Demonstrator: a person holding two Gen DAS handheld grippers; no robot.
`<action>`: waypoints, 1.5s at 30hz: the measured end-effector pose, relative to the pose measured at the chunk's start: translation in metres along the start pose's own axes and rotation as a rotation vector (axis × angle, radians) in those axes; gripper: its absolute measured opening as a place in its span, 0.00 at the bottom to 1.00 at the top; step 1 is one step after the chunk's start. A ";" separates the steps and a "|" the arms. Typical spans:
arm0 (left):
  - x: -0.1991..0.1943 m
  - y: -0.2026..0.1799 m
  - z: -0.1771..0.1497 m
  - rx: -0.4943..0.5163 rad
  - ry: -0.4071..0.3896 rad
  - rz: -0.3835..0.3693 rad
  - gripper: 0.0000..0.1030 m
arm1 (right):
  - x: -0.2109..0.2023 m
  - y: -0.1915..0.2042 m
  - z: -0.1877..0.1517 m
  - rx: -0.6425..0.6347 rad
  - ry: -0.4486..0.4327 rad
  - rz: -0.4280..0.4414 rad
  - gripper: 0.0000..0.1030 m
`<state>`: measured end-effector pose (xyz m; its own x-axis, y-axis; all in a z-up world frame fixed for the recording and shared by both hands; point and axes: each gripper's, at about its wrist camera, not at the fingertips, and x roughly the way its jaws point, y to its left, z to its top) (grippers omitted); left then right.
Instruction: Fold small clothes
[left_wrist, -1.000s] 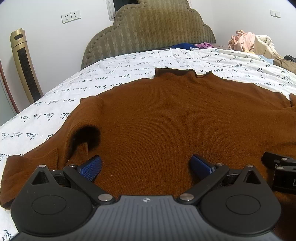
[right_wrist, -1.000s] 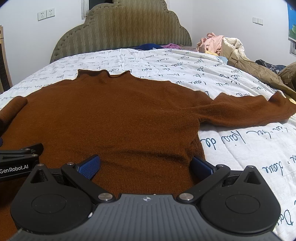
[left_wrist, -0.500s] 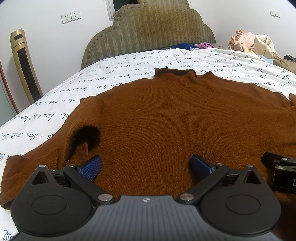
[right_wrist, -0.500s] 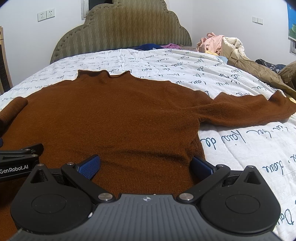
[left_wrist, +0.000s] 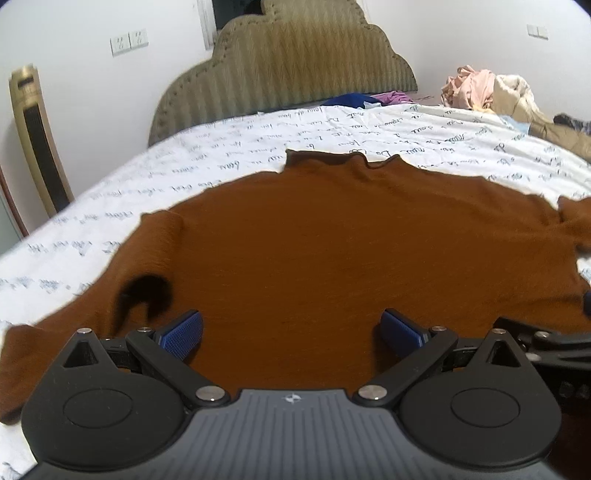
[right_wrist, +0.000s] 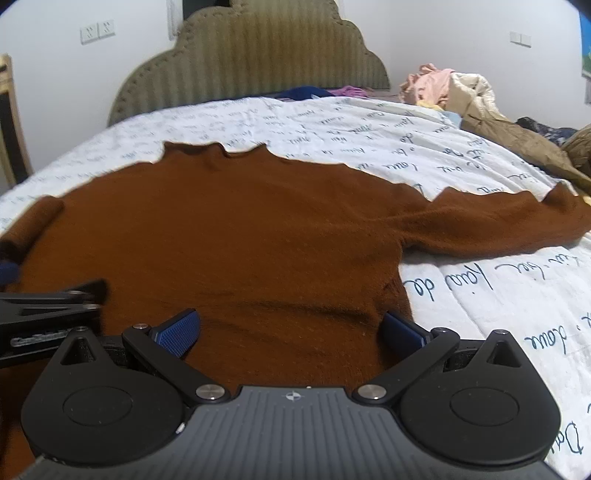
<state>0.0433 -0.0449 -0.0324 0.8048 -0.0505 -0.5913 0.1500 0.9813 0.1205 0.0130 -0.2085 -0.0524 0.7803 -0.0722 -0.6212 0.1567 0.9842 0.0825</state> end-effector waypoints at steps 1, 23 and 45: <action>0.002 0.000 0.001 -0.010 0.001 -0.009 1.00 | -0.003 -0.003 0.001 0.012 -0.007 0.025 1.00; 0.014 -0.009 -0.005 -0.003 0.021 -0.009 1.00 | -0.001 -0.397 0.024 1.055 -0.272 0.035 1.00; -0.021 0.027 0.010 -0.096 -0.065 0.086 1.00 | -0.049 -0.377 0.090 0.735 -0.497 -0.396 0.10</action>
<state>0.0363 -0.0192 -0.0088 0.8482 0.0258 -0.5291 0.0255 0.9957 0.0895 -0.0304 -0.5904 0.0170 0.7300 -0.6027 -0.3223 0.6704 0.5398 0.5091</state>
